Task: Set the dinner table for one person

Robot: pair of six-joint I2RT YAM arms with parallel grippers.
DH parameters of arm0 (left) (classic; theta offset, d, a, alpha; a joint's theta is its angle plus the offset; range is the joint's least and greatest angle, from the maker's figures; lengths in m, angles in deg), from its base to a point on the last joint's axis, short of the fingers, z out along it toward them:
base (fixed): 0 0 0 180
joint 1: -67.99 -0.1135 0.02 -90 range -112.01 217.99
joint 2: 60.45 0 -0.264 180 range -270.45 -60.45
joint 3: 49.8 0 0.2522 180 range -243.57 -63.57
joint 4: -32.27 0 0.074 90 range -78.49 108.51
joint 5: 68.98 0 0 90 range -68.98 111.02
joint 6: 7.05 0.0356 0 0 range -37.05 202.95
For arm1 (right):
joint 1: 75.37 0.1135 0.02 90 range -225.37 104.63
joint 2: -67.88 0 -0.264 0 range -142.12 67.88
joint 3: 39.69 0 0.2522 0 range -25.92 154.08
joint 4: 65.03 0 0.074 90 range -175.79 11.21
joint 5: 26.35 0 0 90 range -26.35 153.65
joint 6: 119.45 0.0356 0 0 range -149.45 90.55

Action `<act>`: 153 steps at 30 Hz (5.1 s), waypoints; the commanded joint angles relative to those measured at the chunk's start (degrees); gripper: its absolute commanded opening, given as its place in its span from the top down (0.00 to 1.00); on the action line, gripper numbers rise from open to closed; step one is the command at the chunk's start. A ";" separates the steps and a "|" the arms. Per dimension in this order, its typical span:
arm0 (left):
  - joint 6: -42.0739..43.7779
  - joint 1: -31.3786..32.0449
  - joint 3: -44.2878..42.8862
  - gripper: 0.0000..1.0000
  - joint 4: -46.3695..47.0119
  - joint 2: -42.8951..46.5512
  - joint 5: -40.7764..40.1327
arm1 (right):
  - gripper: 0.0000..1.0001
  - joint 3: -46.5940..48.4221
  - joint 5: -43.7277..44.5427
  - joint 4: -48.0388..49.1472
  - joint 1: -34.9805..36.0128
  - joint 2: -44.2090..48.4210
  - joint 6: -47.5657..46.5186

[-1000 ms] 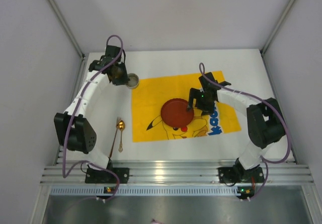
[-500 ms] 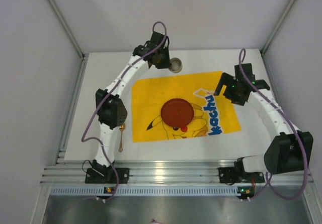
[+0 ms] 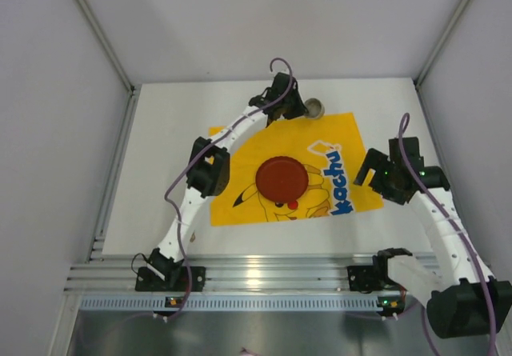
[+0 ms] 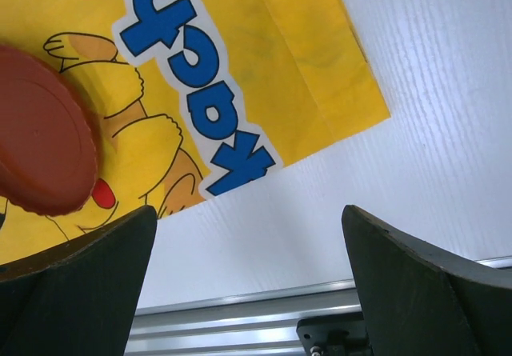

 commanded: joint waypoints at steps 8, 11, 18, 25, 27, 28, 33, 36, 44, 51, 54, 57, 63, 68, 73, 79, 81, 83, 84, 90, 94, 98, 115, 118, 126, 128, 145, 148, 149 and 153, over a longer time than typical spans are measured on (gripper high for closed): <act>-4.53 6.56 -6.61 1.00 14.44 -7.56 1.73 | 0.00 2.43 5.46 -6.48 -1.61 6.02 0.33; -2.77 7.53 -7.31 1.00 12.70 -8.53 0.42 | 0.00 2.87 5.38 -6.48 -1.61 4.70 -0.02; 4.61 8.05 -8.46 0.87 6.18 -7.39 -7.04 | 0.00 3.49 4.94 -5.87 -2.14 1.01 -0.73; 9.36 9.20 -8.55 0.59 7.68 -6.78 -7.49 | 0.00 3.22 4.15 -5.16 -2.31 -0.75 -1.43; 9.19 9.20 -8.55 0.53 8.12 -6.77 -7.23 | 0.00 3.31 3.97 -5.08 -2.32 -0.84 -1.43; 9.10 9.20 -8.55 0.53 8.47 -6.60 -6.97 | 0.00 3.22 3.97 -5.08 -2.31 -0.84 -1.52; 9.36 9.02 -8.99 0.47 11.71 -2.92 -6.26 | 0.00 3.49 3.80 -5.08 -2.31 -0.32 -1.52; 12.43 7.80 -5.76 0.41 11.20 4.10 -7.84 | 0.00 4.98 3.45 -5.34 -2.40 -0.05 -2.05; 5.50 -9.85 37.81 0.57 -6.69 35.74 -7.40 | 0.00 8.67 2.13 -5.25 -2.31 -1.45 -2.66; 7.52 -21.03 70.77 0.56 -17.98 54.91 -11.36 | 0.00 6.30 -2.17 -2.00 -2.05 -3.12 -1.87; 4.89 -21.30 78.78 0.54 -19.04 61.68 -11.45 | 0.00 6.56 -2.71 -1.56 -1.61 -4.53 -2.05; 2.43 -21.74 84.33 0.52 -20.45 67.30 -10.84 | 0.00 7.53 -2.97 -1.38 -1.00 -5.41 -2.31; -0.21 -21.92 89.88 0.40 -22.56 73.29 -11.36 | 0.00 6.83 -3.06 -1.12 -0.21 -5.24 -2.22; -1.01 -22.00 91.47 0.41 -21.68 71.46 -11.89 | 0.00 5.33 -3.50 -1.12 0.15 -3.66 -2.05; -2.85 -22.00 93.58 0.43 -15.80 67.59 -13.38 | 0.00 4.37 -3.41 -1.30 0.15 -2.78 -2.22; -1.36 -22.62 92.96 0.49 -12.99 62.75 -15.05 | 0.00 4.28 -3.15 -2.00 0.15 -0.94 -2.31; -1.19 -22.97 93.67 0.53 -12.28 62.14 -15.49 | 0.00 4.19 -2.89 -2.61 0.15 -0.58 -2.14; -1.10 -23.23 94.89 0.59 -11.05 62.13 -15.67 | 0.00 4.01 -2.45 -2.88 0.15 -0.05 -2.22; -1.18 -23.41 95.33 0.60 -10.43 62.22 -15.58 | 0.00 3.84 -2.36 -3.23 0.15 0.21 -2.31; -0.57 -23.85 97.10 0.79 -7.35 61.26 -16.28 | 0.00 3.22 -1.57 -4.11 0.15 1.27 -2.14; 0.66 -23.94 95.26 0.92 -7.61 60.55 -16.20 | 0.00 3.57 -1.65 -4.64 0.15 1.44 -2.14; 3.37 -23.94 89.48 1.00 -11.64 64.75 -17.08 | 0.00 4.89 -2.44 -4.72 0.15 1.27 -2.22; 3.13 -5.86 49.22 1.00 -10.26 54.58 2.78 | 0.00 7.26 -42.52 36.21 14.64 -8.21 10.95; 1.28 -1.62 43.76 1.00 -9.46 50.80 3.14 | 0.04 11.56 -41.39 38.61 18.16 -13.57 12.28; -0.57 1.90 35.14 1.00 -9.11 44.99 5.69 | 0.17 16.23 -37.95 39.13 23.17 -22.28 11.58; -0.83 1.99 34.43 1.00 -8.93 45.17 5.77 | 0.18 16.32 -36.99 38.96 23.87 -22.90 11.23; 0.57 1.90 35.31 0.94 -11.57 47.45 2.35 | 1.00 15.35 -26.97 35.54 24.93 -22.47 9.65; 1.71 1.29 36.18 0.54 -13.41 48.07 1.12 | 1.00 13.78 -26.17 32.38 23.88 -20.71 7.89; 1.98 0.42 36.97 0.48 -13.76 48.68 0.68 | 1.00 12.73 -26.26 31.76 22.57 -18.97 7.71; 2.33 -5.28 48.10 0.10 -13.42 56.04 0.50 | 1.00 5.96 -30.54 29.99 16.33 -15.26 5.61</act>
